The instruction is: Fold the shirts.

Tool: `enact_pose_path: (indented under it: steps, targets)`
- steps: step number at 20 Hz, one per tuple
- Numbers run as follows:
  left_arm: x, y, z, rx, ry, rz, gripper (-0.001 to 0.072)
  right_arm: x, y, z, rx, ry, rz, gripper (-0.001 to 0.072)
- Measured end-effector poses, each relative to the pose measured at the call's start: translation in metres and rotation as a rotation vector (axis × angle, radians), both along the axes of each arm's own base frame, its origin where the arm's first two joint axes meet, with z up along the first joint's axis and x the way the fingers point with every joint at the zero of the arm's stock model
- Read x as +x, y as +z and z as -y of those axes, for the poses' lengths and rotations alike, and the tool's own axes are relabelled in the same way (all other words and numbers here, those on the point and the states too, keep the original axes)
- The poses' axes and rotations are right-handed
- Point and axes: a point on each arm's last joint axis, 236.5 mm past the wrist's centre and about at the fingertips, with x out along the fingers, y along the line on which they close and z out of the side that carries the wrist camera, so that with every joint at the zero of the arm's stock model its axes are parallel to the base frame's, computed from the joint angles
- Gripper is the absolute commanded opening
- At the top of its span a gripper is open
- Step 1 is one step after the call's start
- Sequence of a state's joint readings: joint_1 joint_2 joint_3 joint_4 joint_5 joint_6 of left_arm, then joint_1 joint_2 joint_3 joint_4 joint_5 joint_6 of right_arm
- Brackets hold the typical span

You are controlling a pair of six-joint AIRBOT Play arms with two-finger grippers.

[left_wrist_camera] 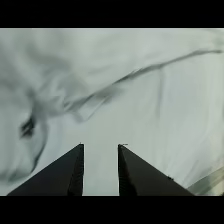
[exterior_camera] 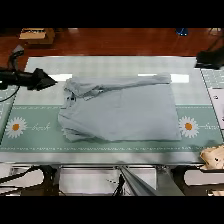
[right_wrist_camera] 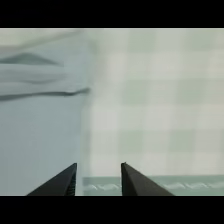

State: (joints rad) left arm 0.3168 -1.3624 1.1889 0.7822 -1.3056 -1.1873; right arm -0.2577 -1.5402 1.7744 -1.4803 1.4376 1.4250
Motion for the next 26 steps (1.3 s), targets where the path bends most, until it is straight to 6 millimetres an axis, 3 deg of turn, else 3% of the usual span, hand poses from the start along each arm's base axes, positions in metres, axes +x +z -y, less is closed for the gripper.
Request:
enact_pose_path:
  steps: [2,4,5,6,7,10,15,20,26]
  targets:
    - [-0.024,-0.002,-0.017,0.039,0.02,-0.072,0.0267,-0.033,0.014,0.027,-0.015,-0.065,-0.046,0.0358]
    - [-0.048,-0.009,-0.021,0.058,0.019,-0.136,0.0269,-0.066,0.028,0.042,-0.003,-0.116,-0.089,0.0367]
    - [-0.061,-0.015,-0.019,0.059,0.008,-0.168,0.0312,-0.08,0.036,0.047,0.005,-0.139,-0.098,0.0404]
    - [-0.074,-0.021,-0.016,0.057,-0.001,-0.196,0.0465,-0.092,0.045,0.049,0.015,-0.157,-0.098,0.0454]
    - [-0.087,-0.029,-0.011,0.048,-0.012,-0.228,0.0566,-0.101,0.051,0.051,0.025,-0.173,-0.092,0.048]
    - [-0.125,-0.056,0.009,0.001,-0.06,-0.312,0.0582,-0.125,0.06,0.05,0.073,-0.201,-0.082,0.0488]
    - [-0.173,-0.088,0.033,-0.074,-0.136,-0.397,0.0581,-0.159,0.024,0.036,0.151,-0.227,-0.132,0.0488]
    - [-0.181,-0.098,0.036,-0.082,-0.149,-0.394,0.0581,-0.18,-0.027,0.023,0.195,-0.234,-0.192,0.0488]
    - [-0.194,-0.112,0.028,-0.029,-0.153,-0.432,0.0581,-0.183,-0.057,0.026,0.183,-0.238,-0.196,0.0488]
